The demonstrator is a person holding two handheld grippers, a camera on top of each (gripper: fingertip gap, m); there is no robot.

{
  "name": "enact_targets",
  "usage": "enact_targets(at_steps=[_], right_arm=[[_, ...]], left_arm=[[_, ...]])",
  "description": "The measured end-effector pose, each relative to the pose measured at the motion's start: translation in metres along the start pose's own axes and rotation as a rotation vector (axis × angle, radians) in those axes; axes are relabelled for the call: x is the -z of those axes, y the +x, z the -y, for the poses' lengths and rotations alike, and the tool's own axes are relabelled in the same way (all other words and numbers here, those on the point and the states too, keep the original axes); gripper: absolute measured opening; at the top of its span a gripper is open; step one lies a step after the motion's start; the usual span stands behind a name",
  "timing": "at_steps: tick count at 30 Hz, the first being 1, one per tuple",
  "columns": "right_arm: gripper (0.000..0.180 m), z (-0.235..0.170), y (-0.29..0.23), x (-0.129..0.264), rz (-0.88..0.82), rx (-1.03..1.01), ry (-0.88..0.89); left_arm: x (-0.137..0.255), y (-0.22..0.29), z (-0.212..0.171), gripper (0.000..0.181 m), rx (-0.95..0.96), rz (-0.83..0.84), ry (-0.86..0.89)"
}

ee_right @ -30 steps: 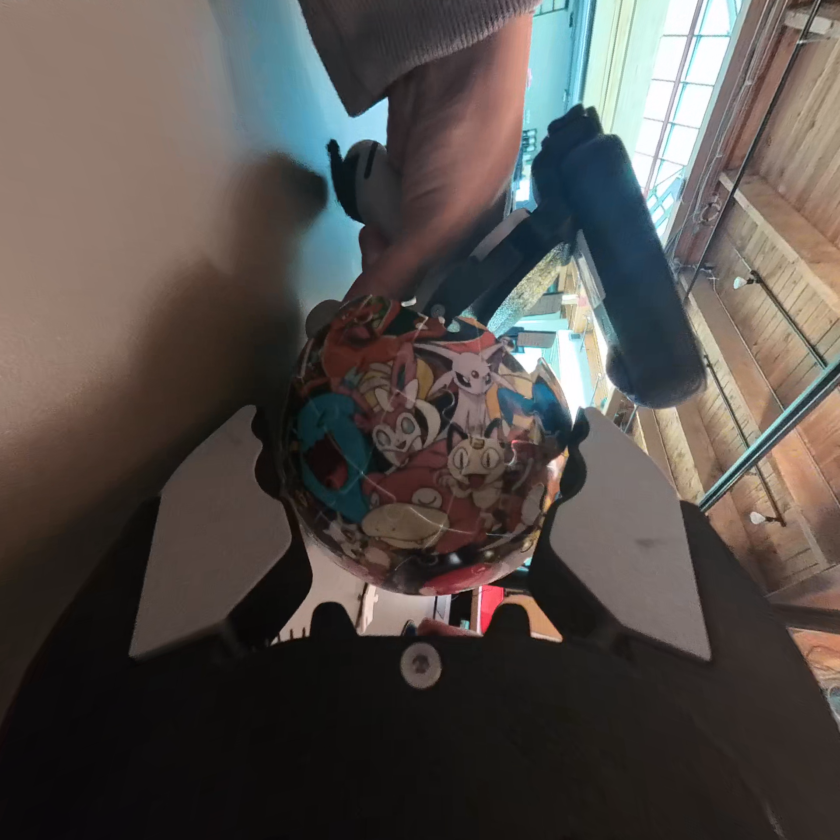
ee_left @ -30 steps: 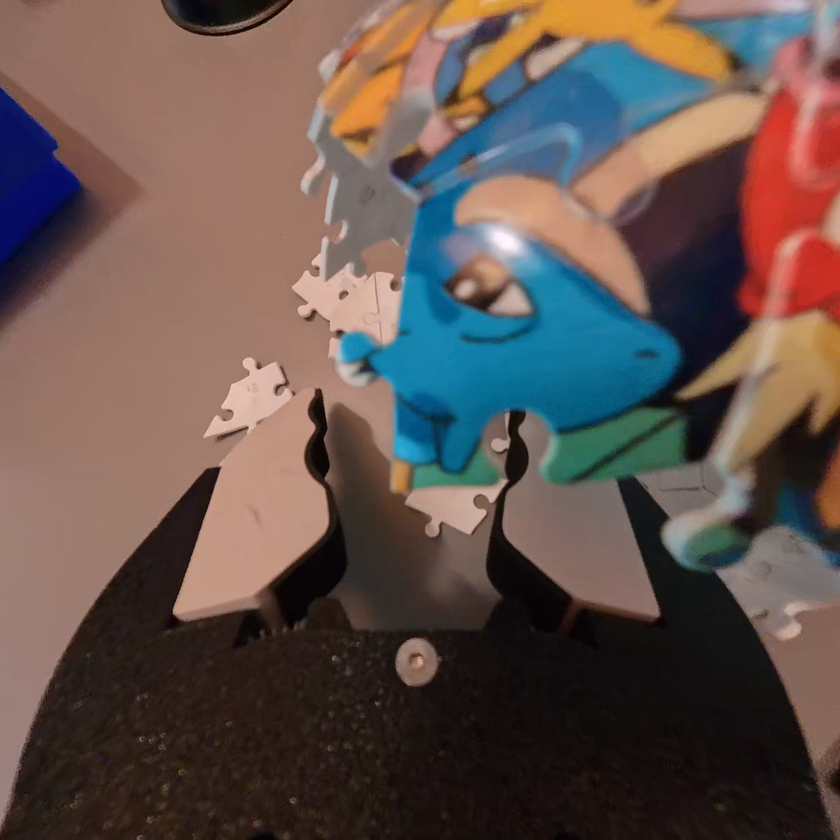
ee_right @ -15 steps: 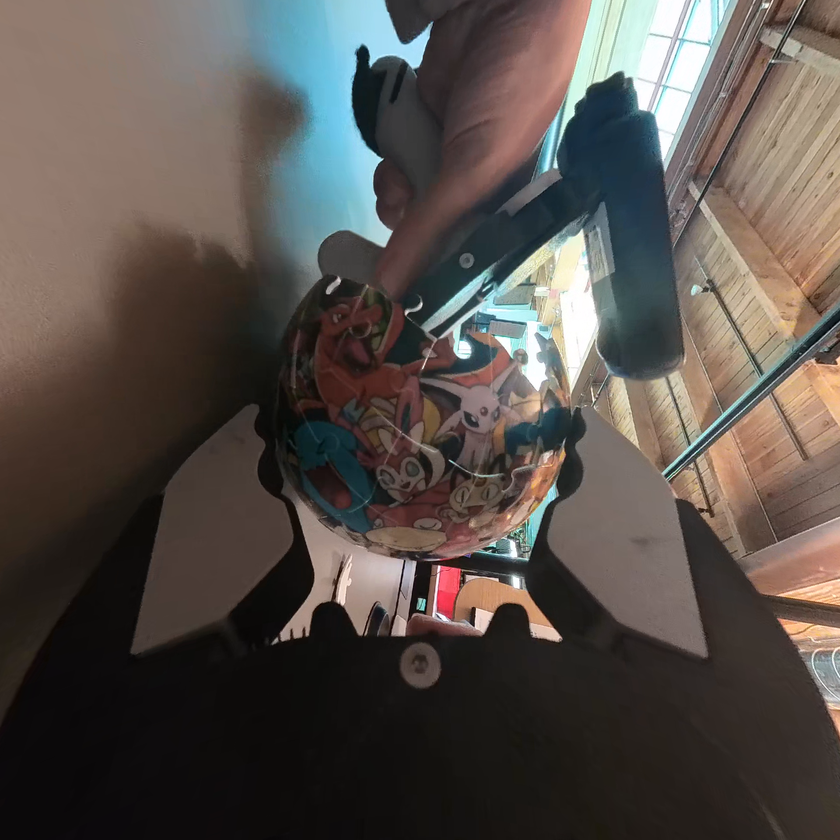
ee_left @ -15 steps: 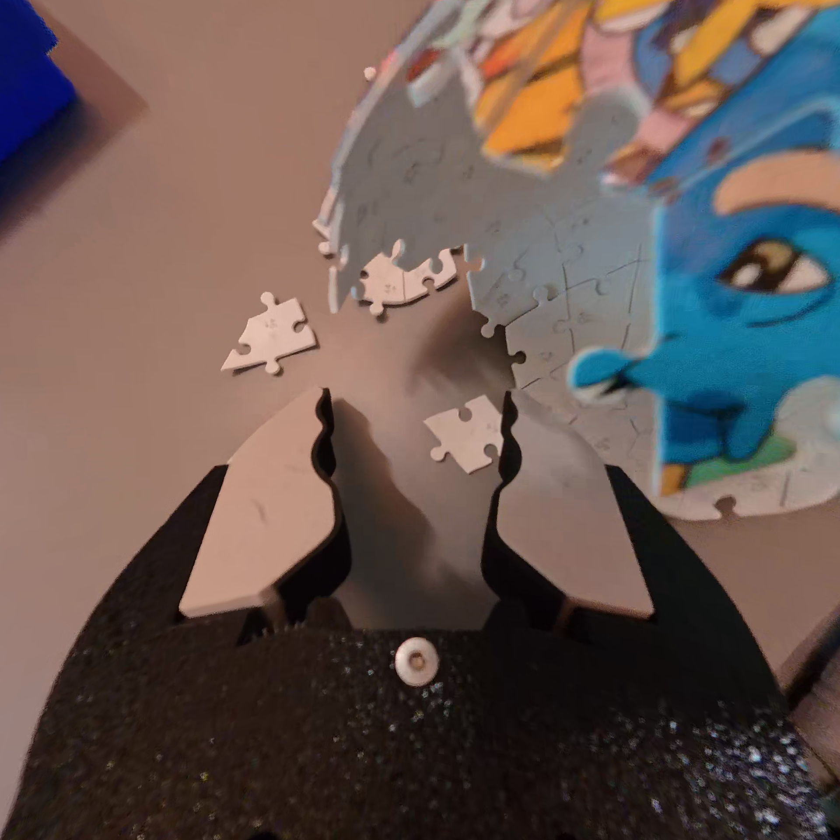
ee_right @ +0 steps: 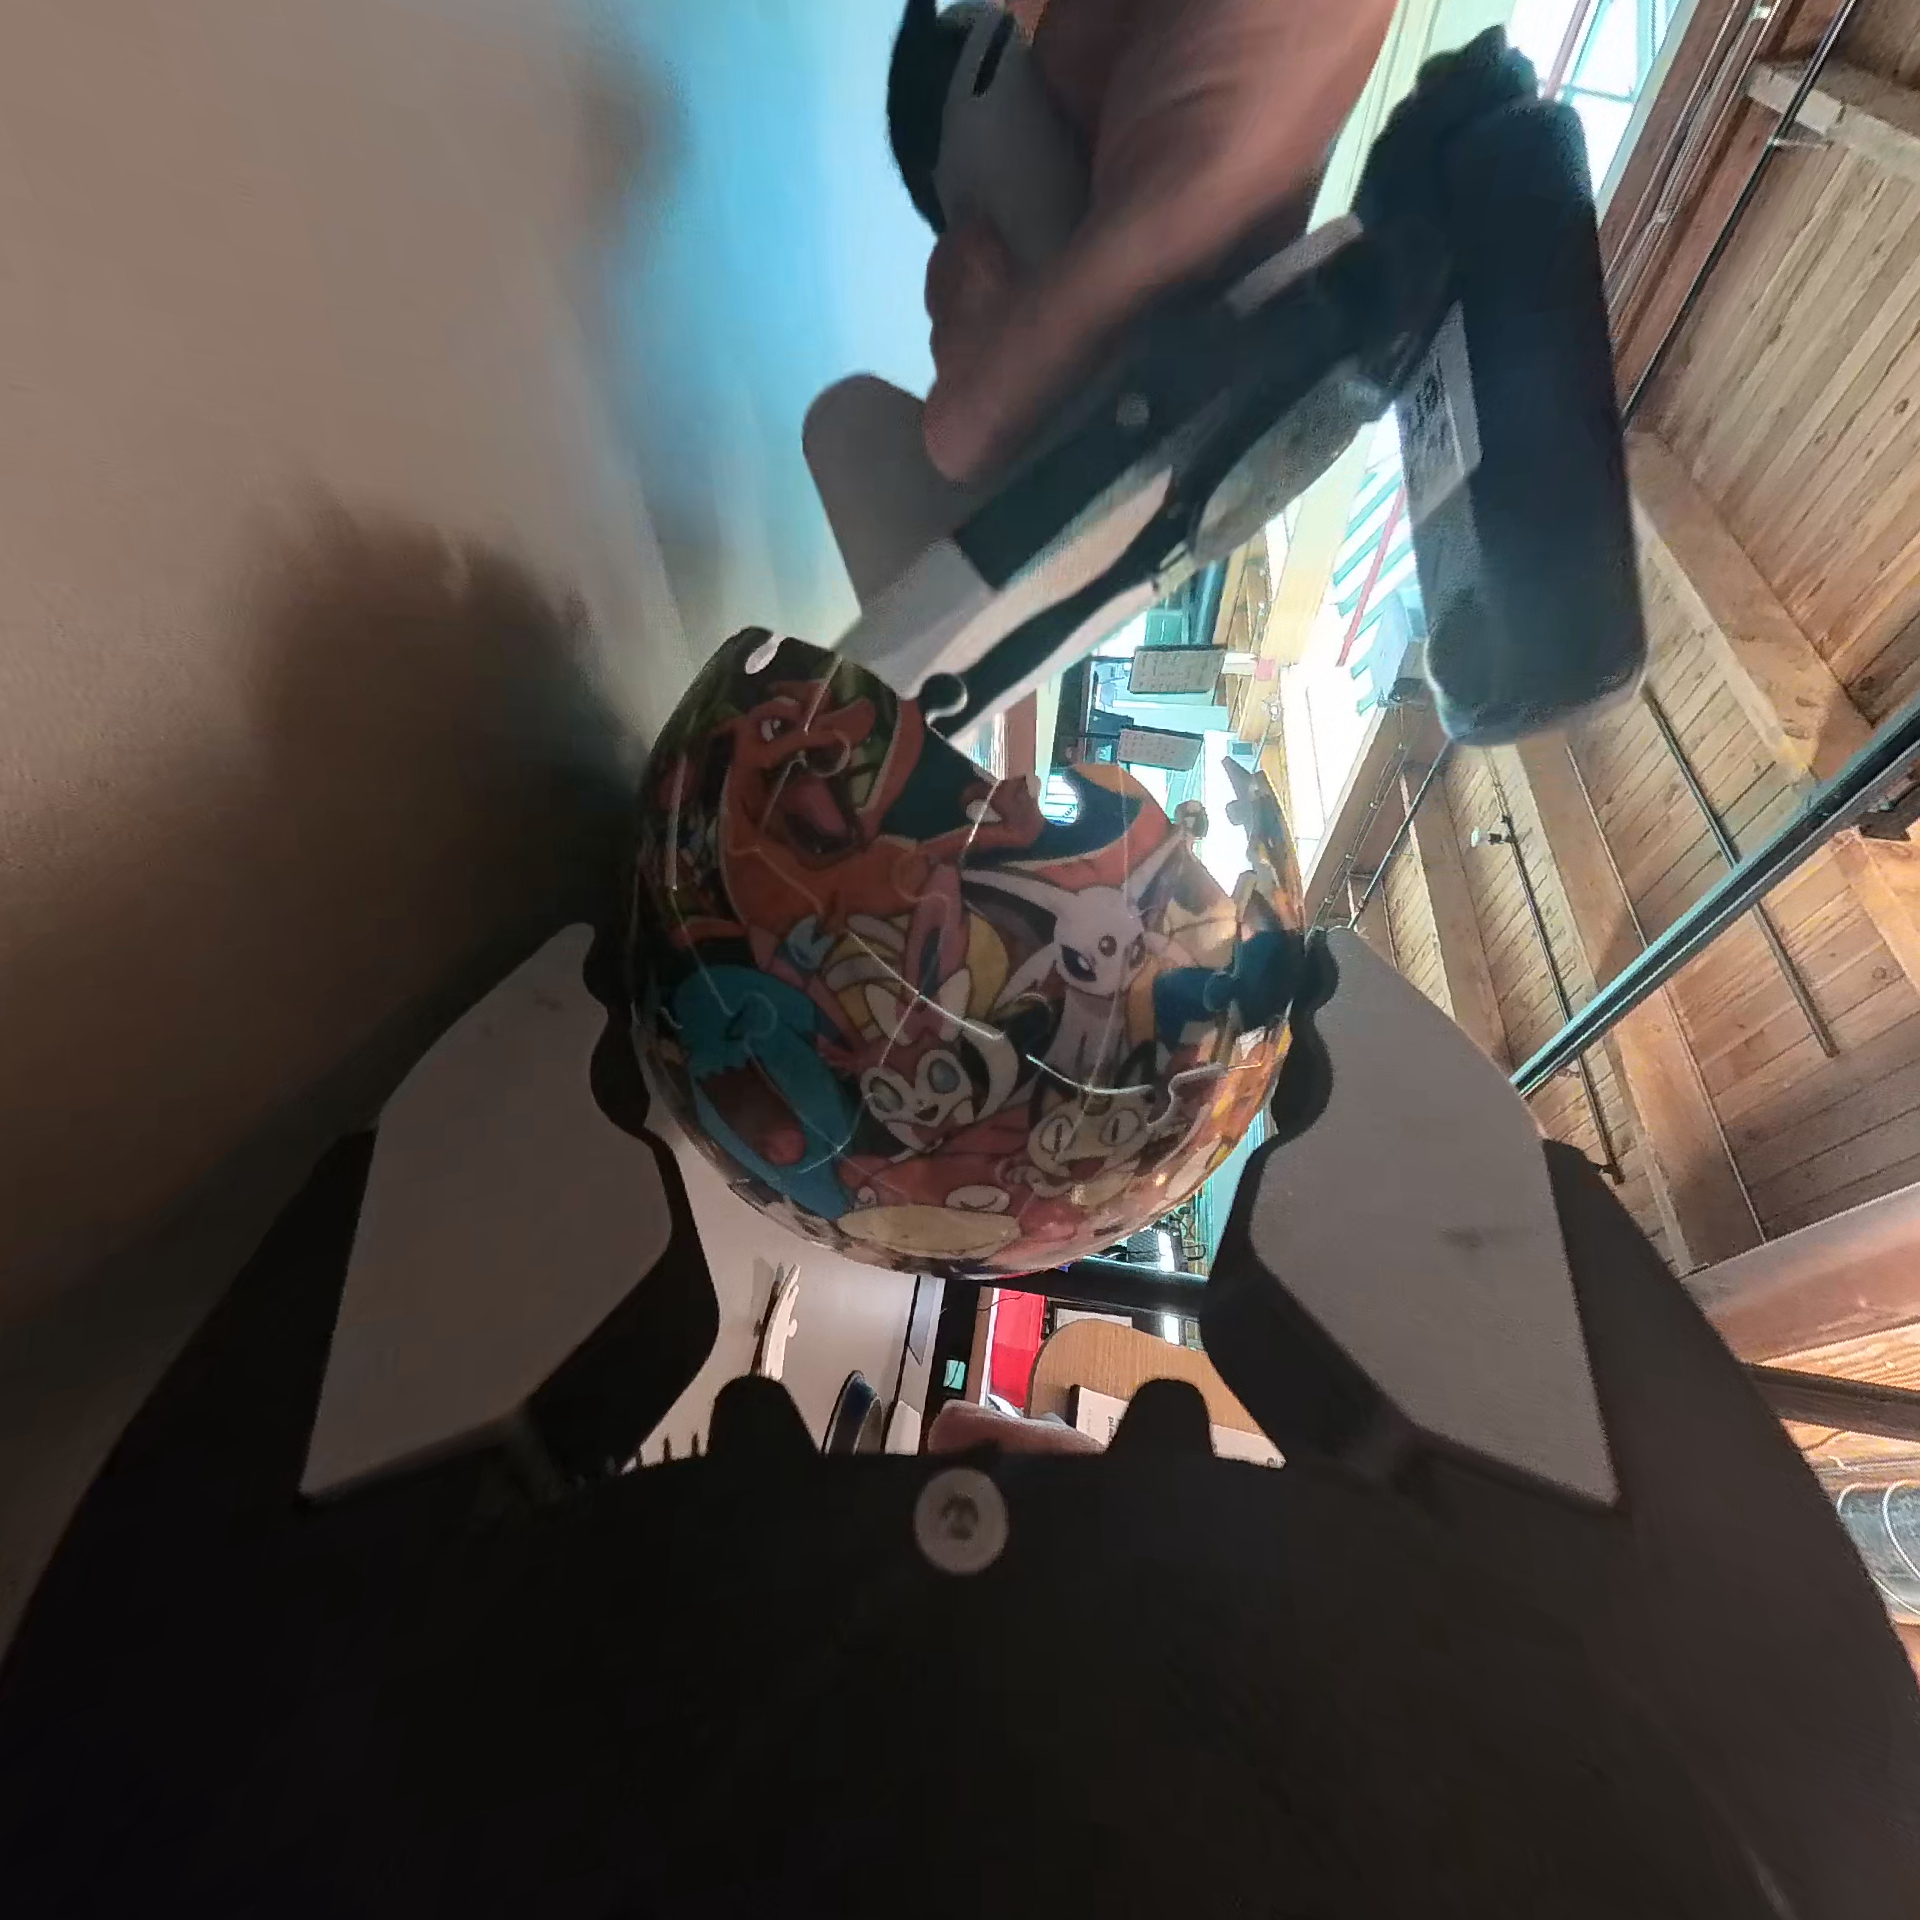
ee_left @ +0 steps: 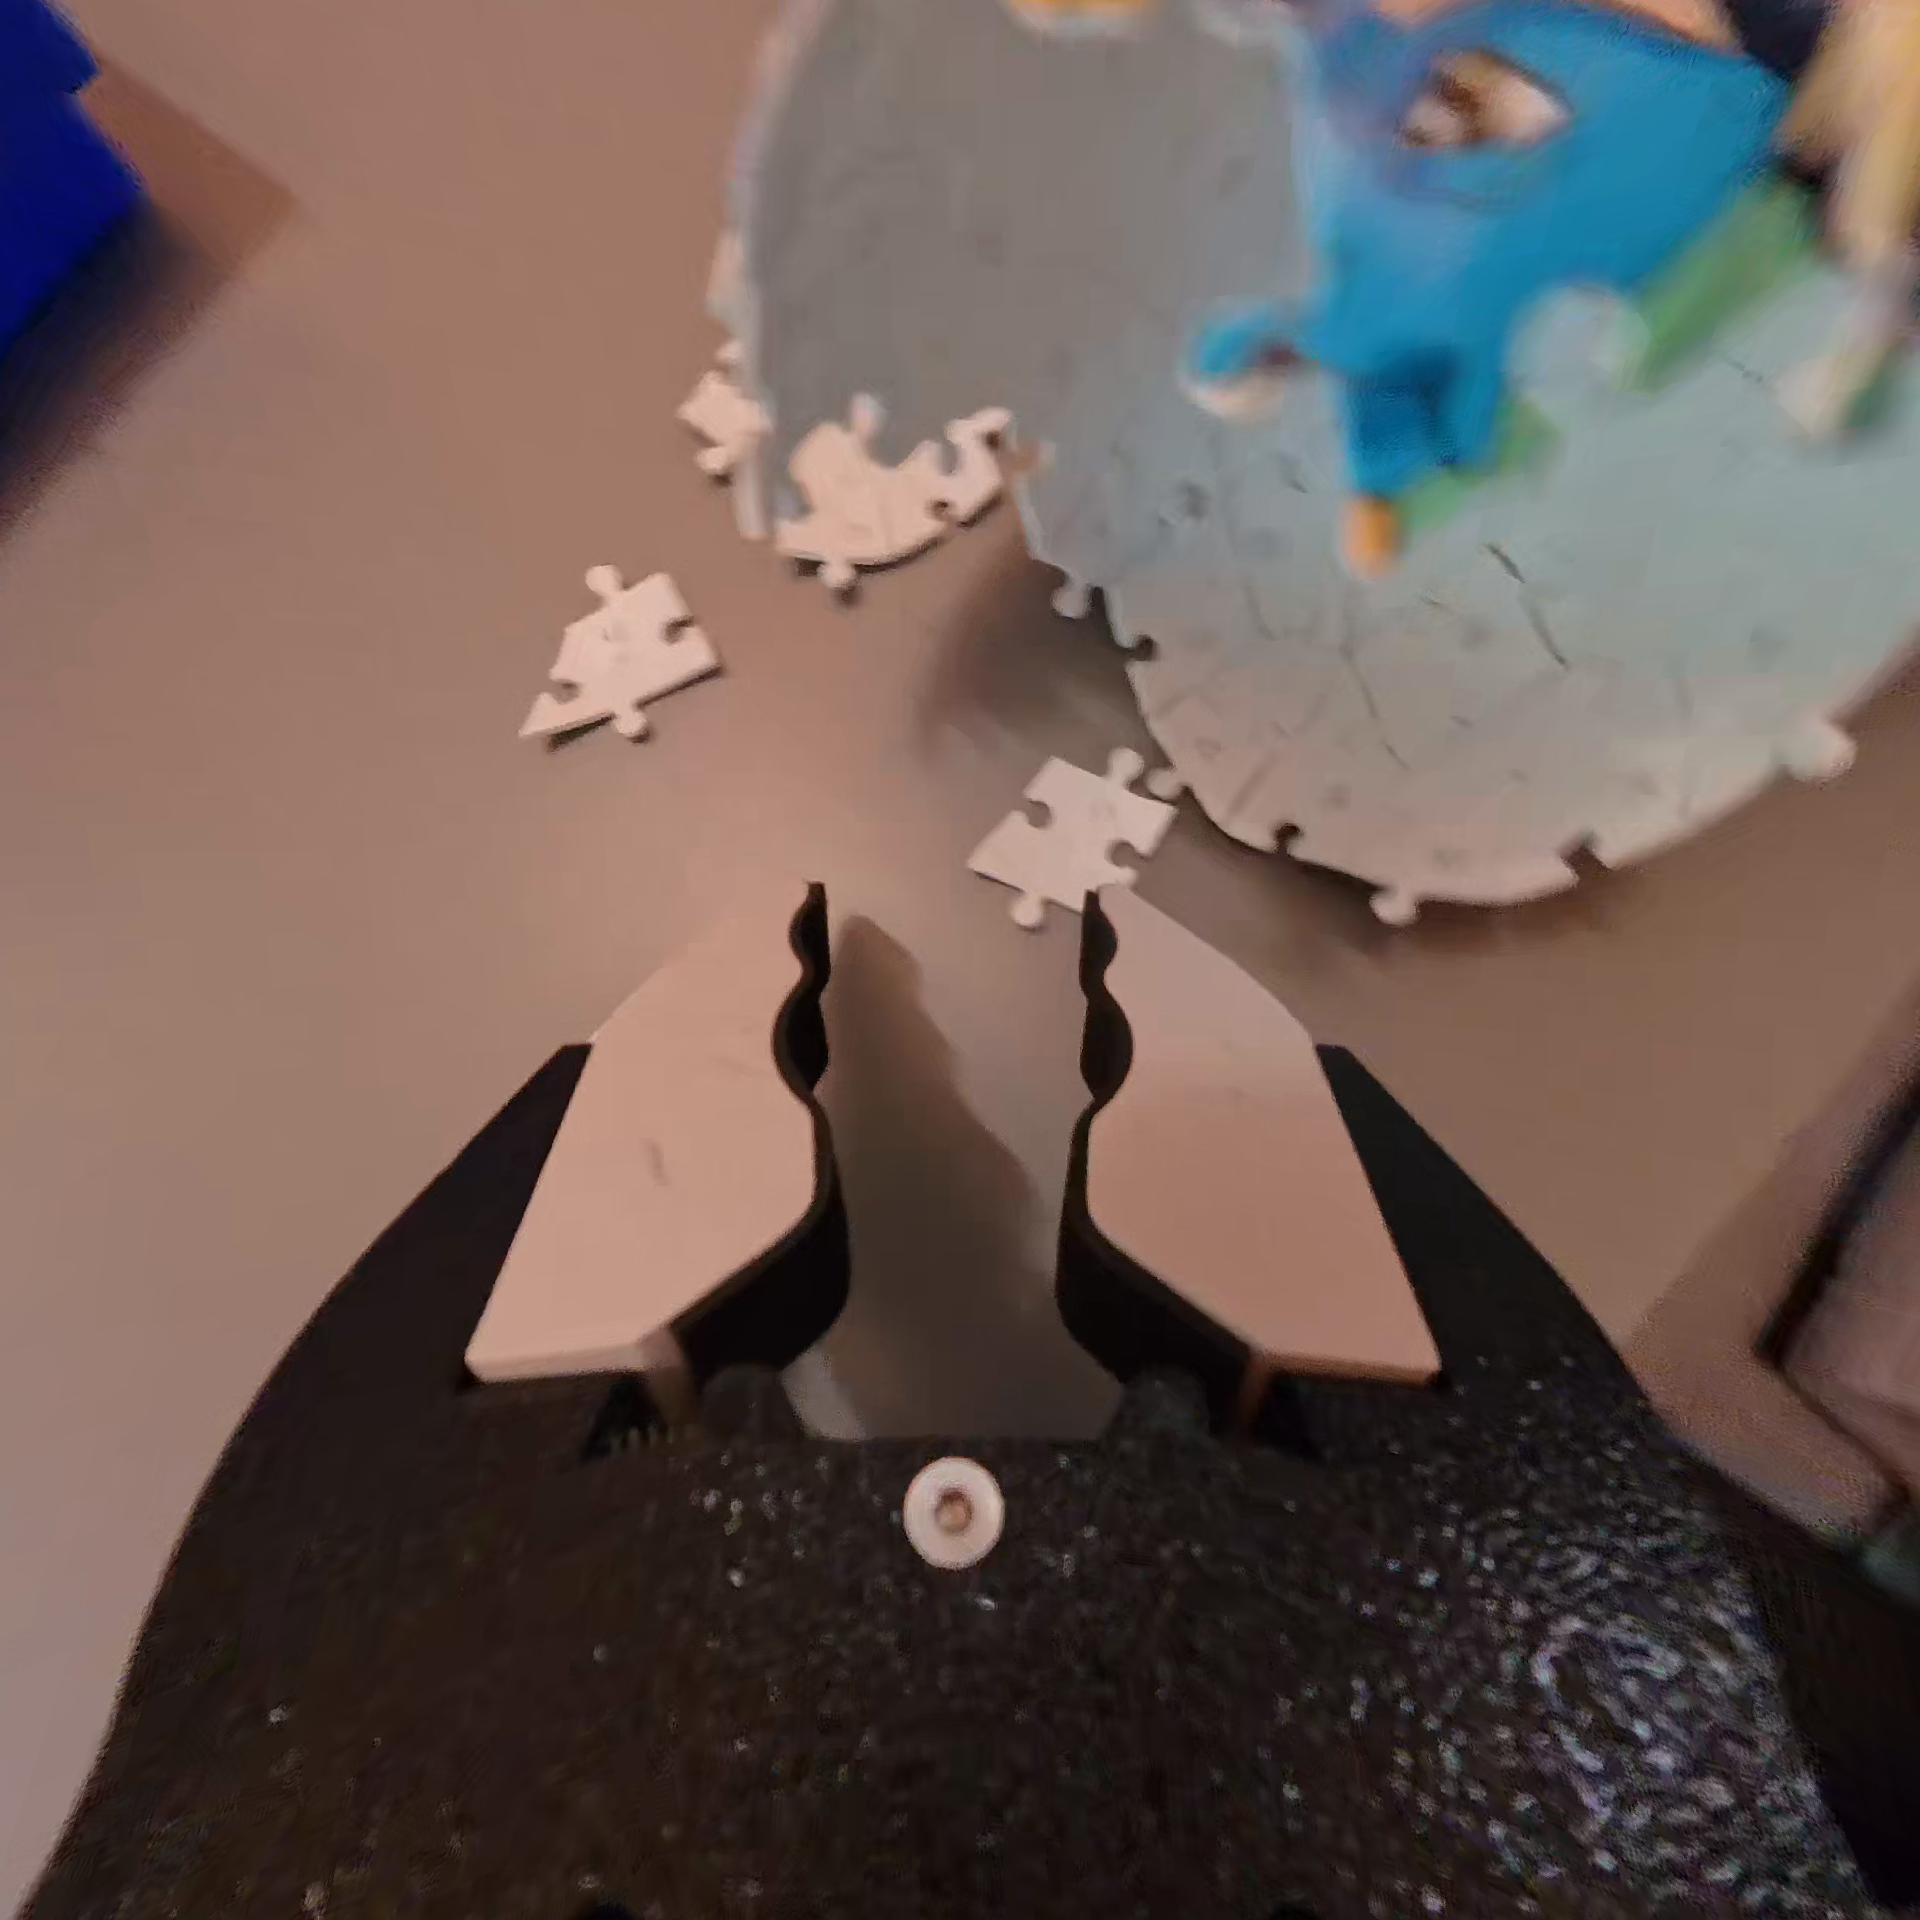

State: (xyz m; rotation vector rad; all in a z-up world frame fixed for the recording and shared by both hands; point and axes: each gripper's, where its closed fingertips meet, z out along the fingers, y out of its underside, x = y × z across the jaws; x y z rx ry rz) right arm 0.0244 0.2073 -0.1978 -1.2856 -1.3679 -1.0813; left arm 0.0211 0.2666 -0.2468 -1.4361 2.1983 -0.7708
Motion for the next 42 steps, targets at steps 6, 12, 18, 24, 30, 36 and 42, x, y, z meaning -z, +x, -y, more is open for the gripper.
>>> enact_targets(at_steps=[6,12,18,24,30,36,42], right_arm=[[0.119,0.000,0.000,0.000,0.000,-0.003,0.002],[0.119,0.000,0.000,0.000,-0.002,-0.005,0.002],[0.119,-0.001,0.000,0.000,-0.002,-0.008,0.003],[0.119,0.000,0.000,0.000,-0.004,-0.006,0.002],[0.119,0.000,0.000,0.000,-0.004,-0.005,0.002],[0.119,0.000,0.000,0.000,-0.005,-0.007,0.002],[0.119,0.000,0.001,-0.001,-0.005,-0.004,0.002]], left_arm=[[-0.005,0.019,-0.005,0.041,-0.112,-0.092,0.000],[-0.006,0.027,-0.010,0.015,-0.140,-0.117,-0.063],[-0.007,0.027,-0.009,0.014,-0.134,-0.118,-0.061],[-0.005,0.035,-0.009,0.010,-0.168,-0.149,-0.058],[-0.009,0.018,-0.003,0.015,-0.121,-0.059,-0.034],[-0.012,0.015,-0.003,0.026,-0.095,-0.041,-0.037],[-0.009,0.029,-0.005,0.005,-0.120,-0.121,-0.050]])
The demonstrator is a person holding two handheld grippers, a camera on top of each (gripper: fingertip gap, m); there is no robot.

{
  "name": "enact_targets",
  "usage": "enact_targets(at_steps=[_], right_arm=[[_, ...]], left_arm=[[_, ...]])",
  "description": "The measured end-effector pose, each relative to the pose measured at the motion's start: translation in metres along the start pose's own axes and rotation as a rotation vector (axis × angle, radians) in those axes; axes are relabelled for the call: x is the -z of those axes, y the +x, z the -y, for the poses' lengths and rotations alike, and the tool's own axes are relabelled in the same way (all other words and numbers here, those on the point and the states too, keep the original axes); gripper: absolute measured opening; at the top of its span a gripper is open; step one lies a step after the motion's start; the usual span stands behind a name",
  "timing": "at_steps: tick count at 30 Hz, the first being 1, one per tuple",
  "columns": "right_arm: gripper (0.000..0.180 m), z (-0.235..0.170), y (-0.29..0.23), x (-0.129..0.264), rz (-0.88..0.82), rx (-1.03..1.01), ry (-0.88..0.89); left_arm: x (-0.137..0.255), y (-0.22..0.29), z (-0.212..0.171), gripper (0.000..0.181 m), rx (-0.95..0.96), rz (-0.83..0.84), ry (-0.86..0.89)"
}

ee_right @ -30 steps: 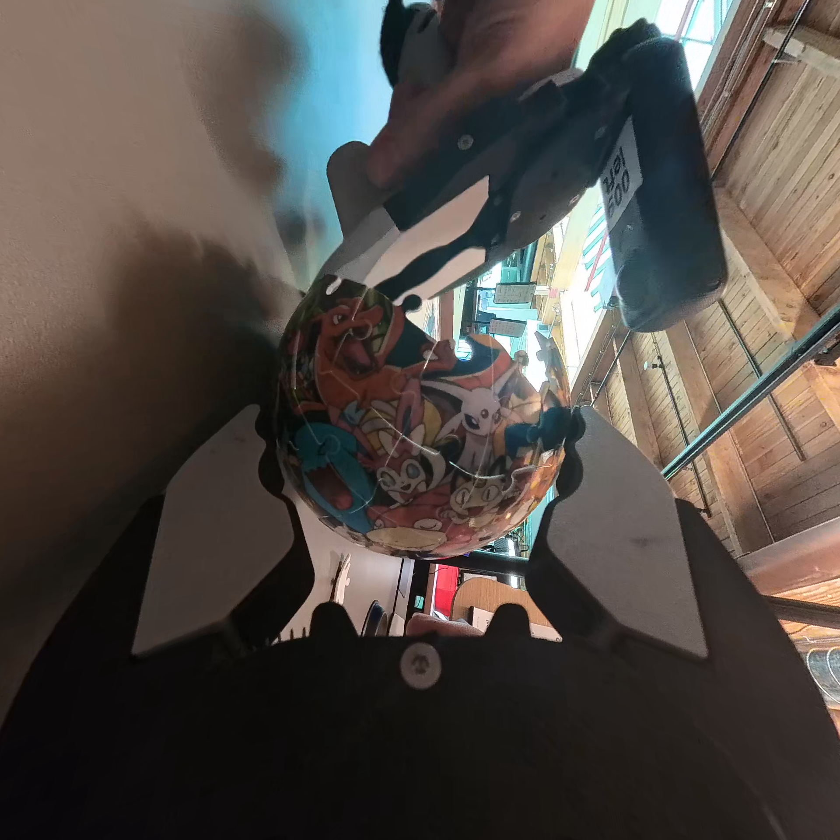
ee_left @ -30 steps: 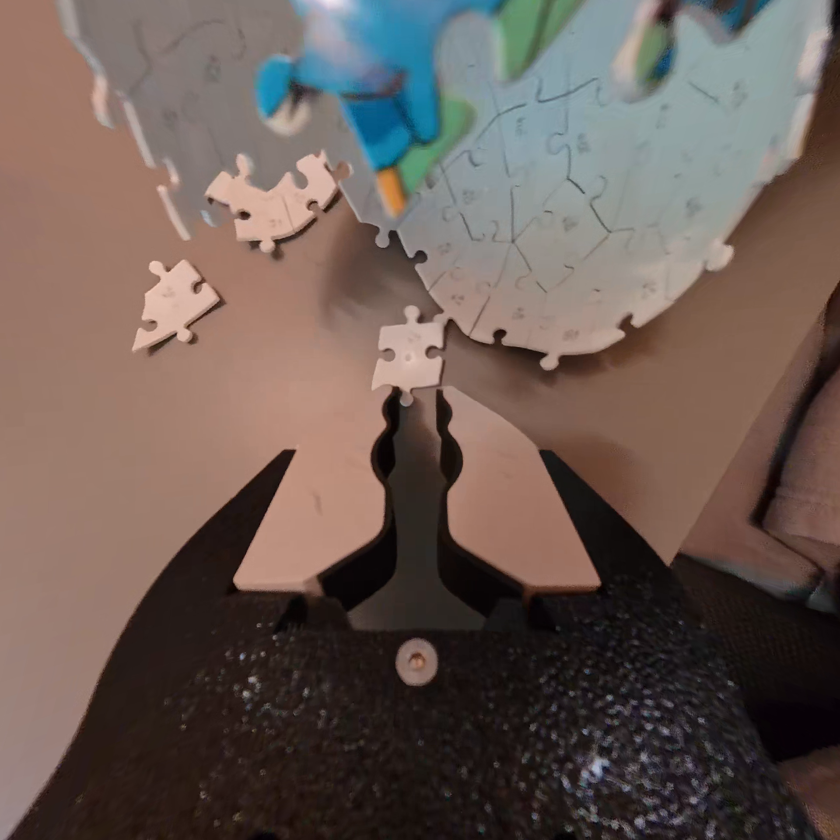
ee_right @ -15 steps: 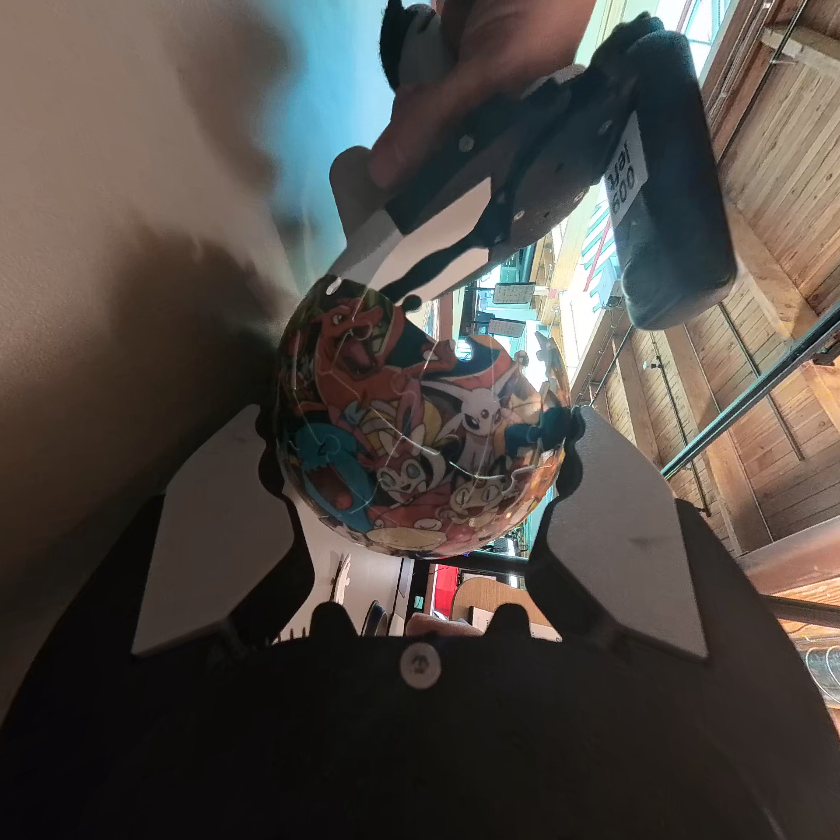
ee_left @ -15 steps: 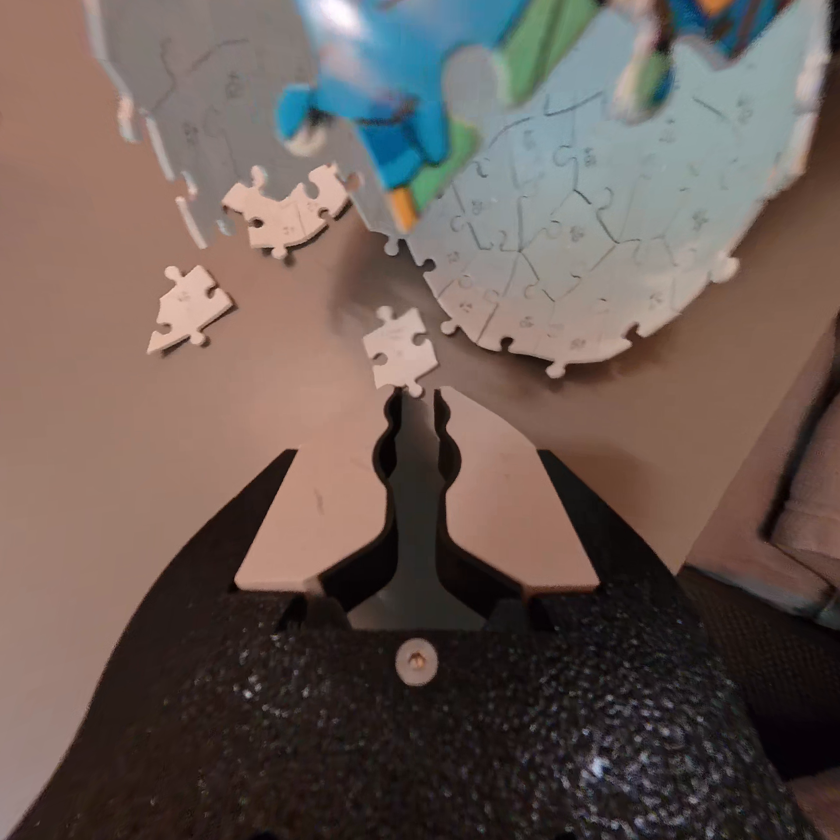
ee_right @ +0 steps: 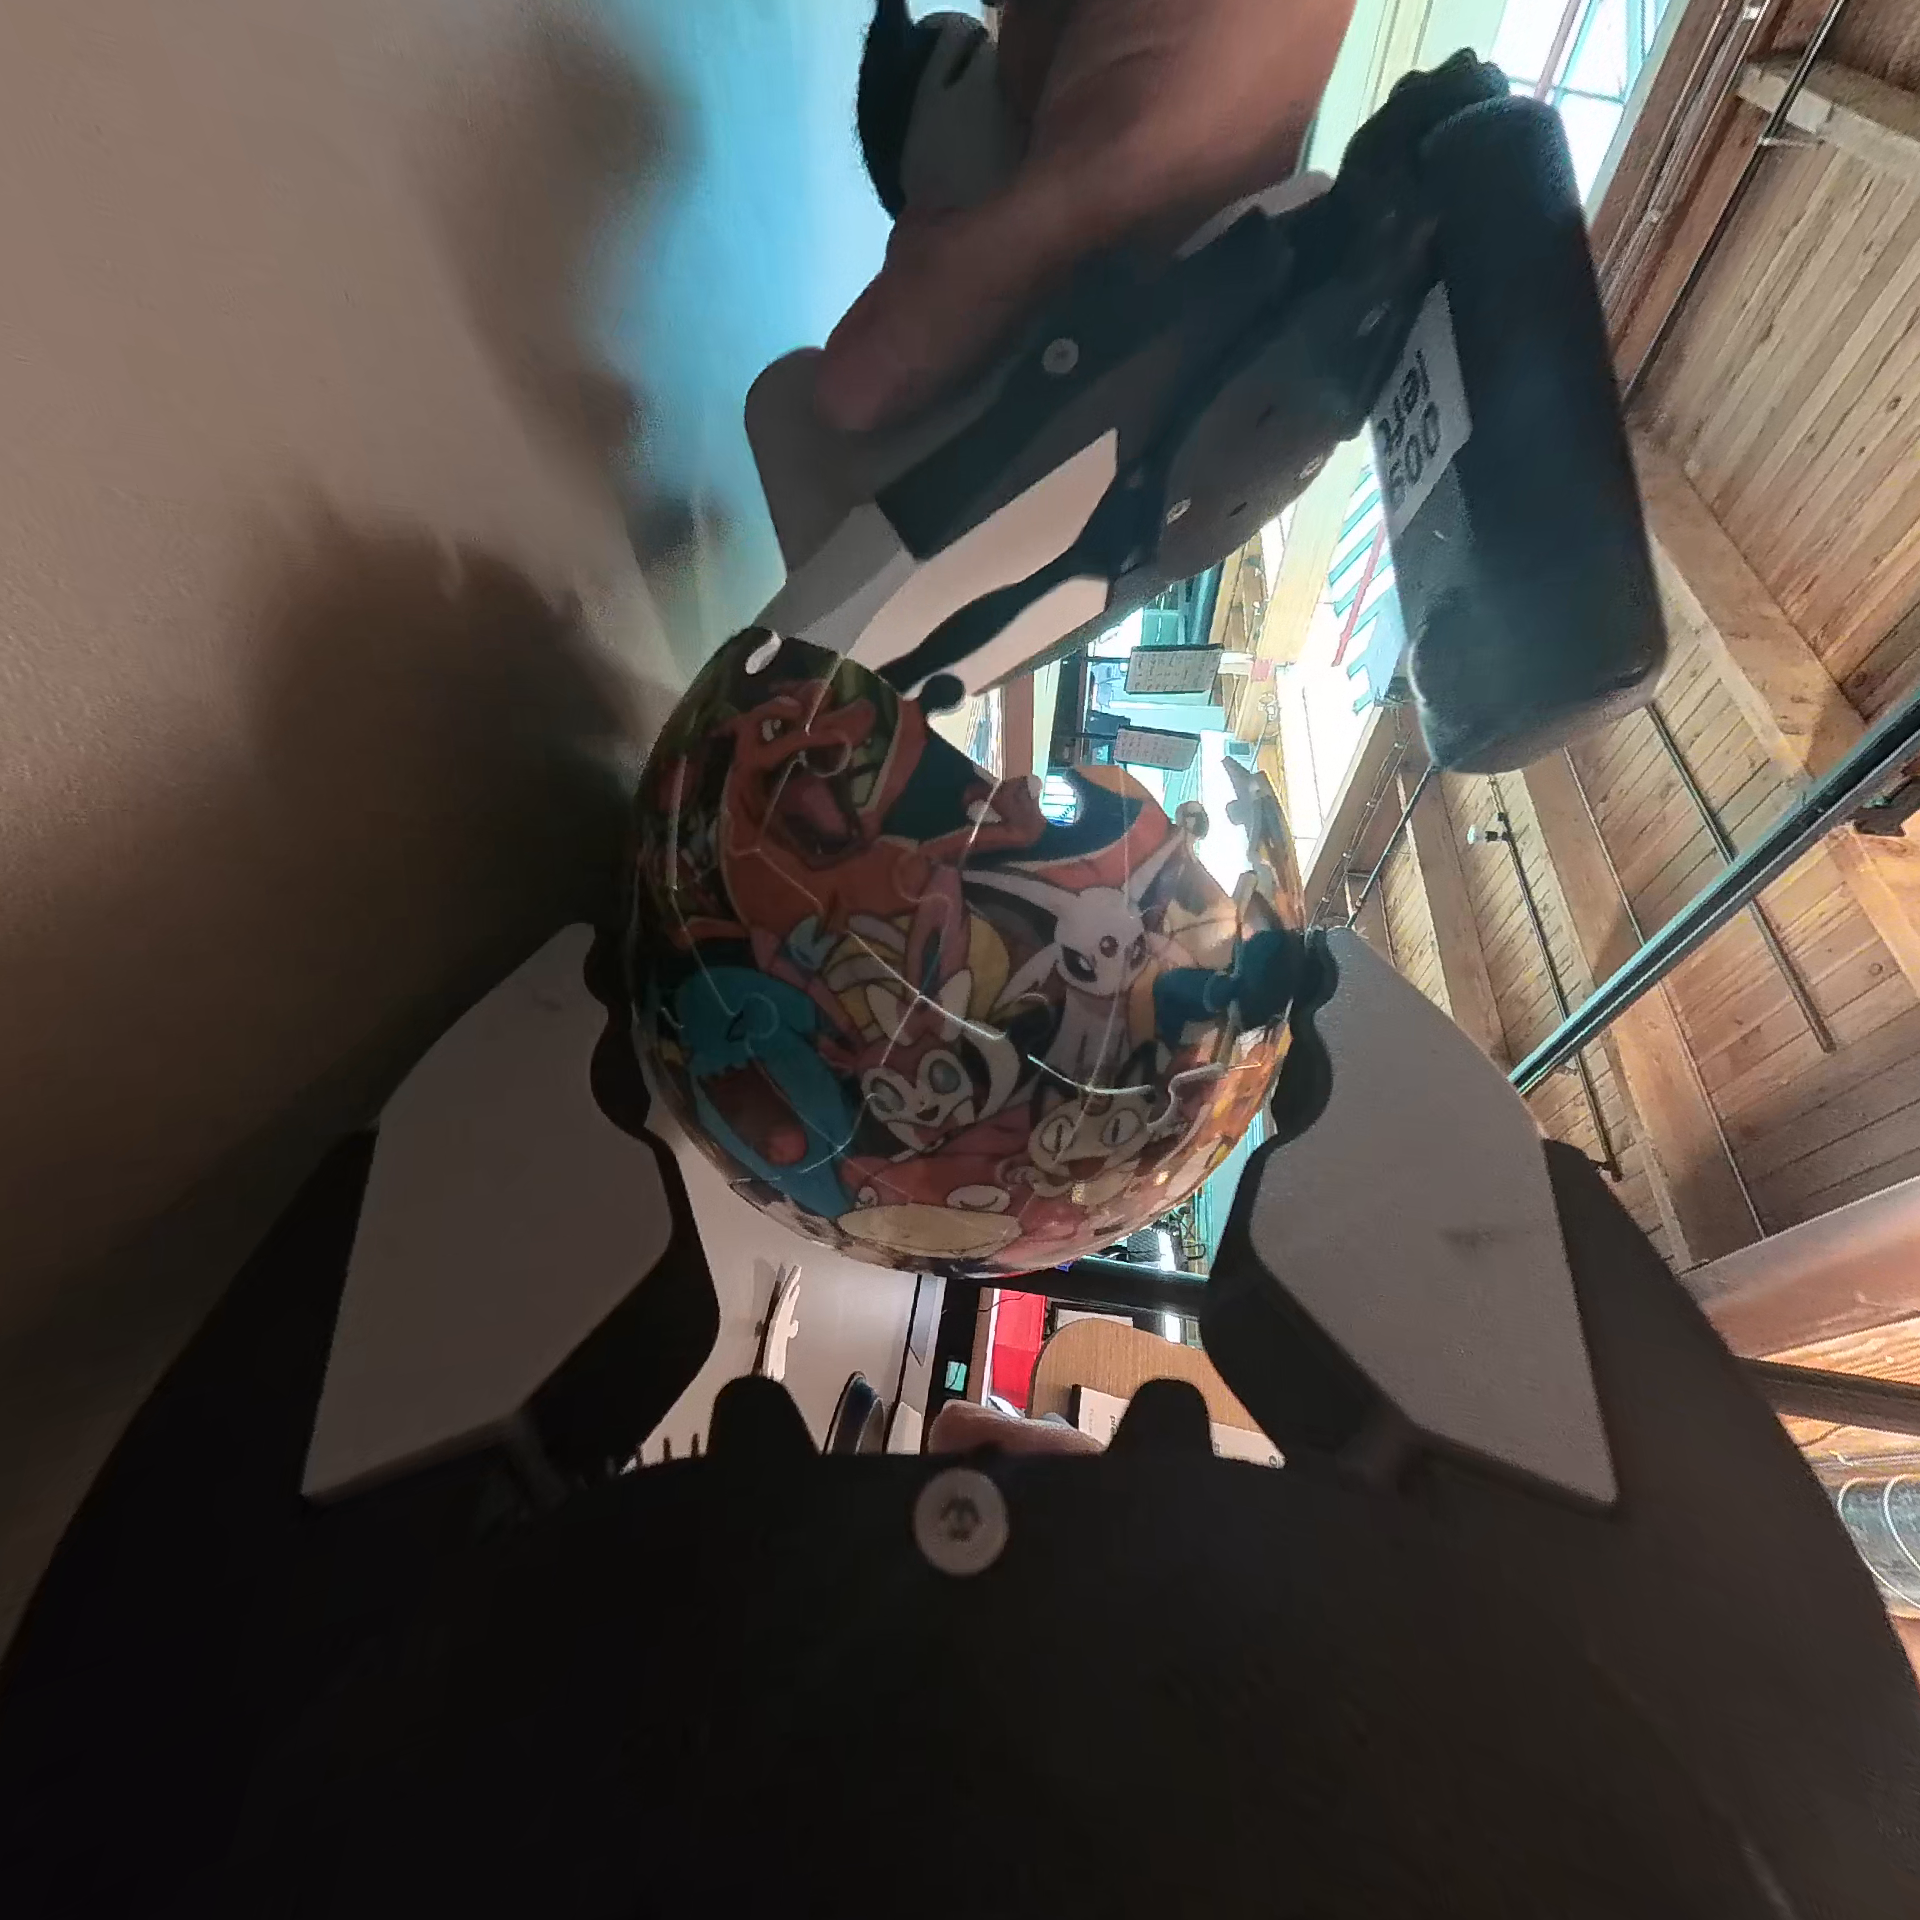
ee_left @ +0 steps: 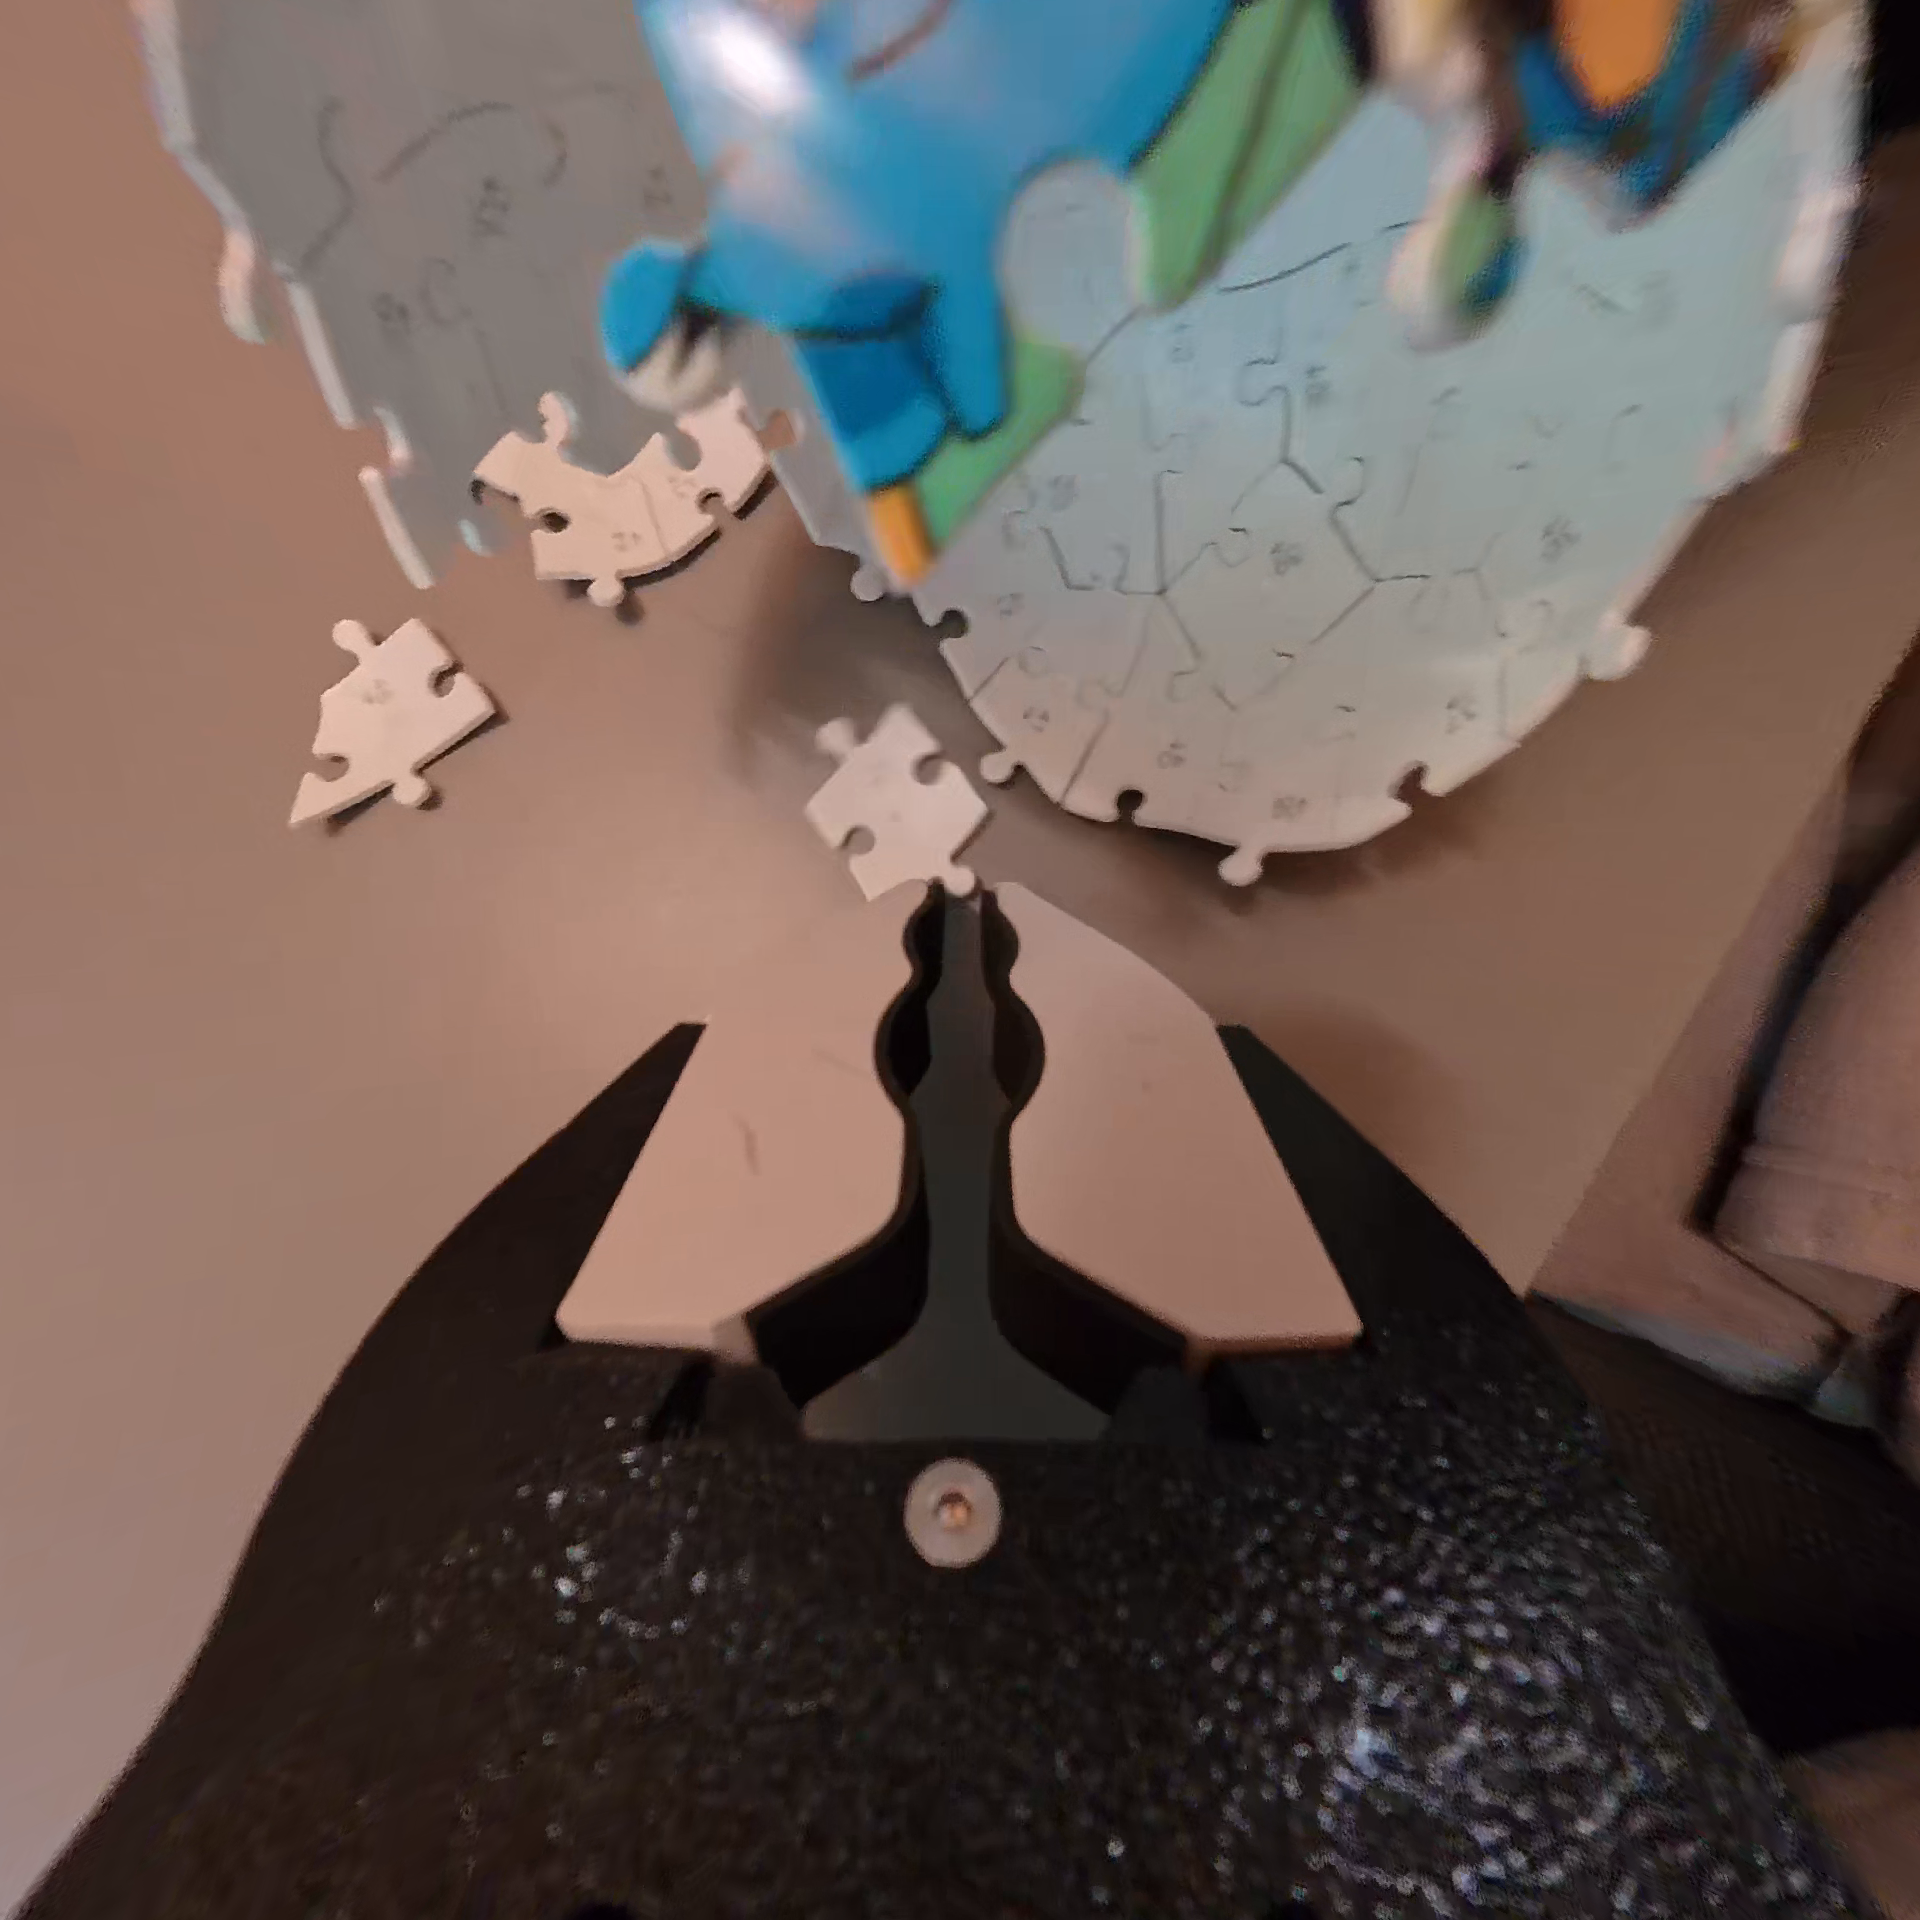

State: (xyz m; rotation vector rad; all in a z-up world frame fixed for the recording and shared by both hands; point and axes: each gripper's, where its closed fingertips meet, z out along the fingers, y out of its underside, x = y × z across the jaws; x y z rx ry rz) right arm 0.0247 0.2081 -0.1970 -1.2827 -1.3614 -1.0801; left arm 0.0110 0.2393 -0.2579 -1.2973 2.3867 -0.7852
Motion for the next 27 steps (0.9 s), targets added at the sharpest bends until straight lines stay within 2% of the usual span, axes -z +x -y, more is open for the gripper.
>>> enact_targets(at_steps=[2,5,9,13,16,23,27], right_arm=[[0.119,0.000,0.000,0.000,0.000,-0.001,0.000],[0.119,0.000,0.000,0.000,0.000,-0.001,0.001],[0.119,0.000,0.001,0.000,0.000,0.002,0.000],[0.119,0.000,0.001,0.000,0.000,-0.002,0.000],[0.119,0.000,0.001,-0.001,-0.001,-0.002,0.000],[0.119,0.000,0.001,-0.001,0.000,-0.001,0.001],[0.119,0.000,0.001,-0.001,0.006,0.000,0.002]], left_arm=[[0.003,0.001,0.004,0.009,-0.014,-0.002,0.026],[0.000,-0.015,0.010,0.020,0.015,0.085,0.064],[-0.007,-0.016,0.009,0.031,0.083,0.044,0.084],[-0.005,-0.022,0.008,0.036,0.074,0.083,0.077],[0.001,-0.021,0.010,0.028,0.026,0.098,0.097],[-0.008,-0.010,0.008,0.039,0.010,-0.006,0.123],[-0.009,-0.013,0.010,0.028,0.016,-0.008,0.129]])
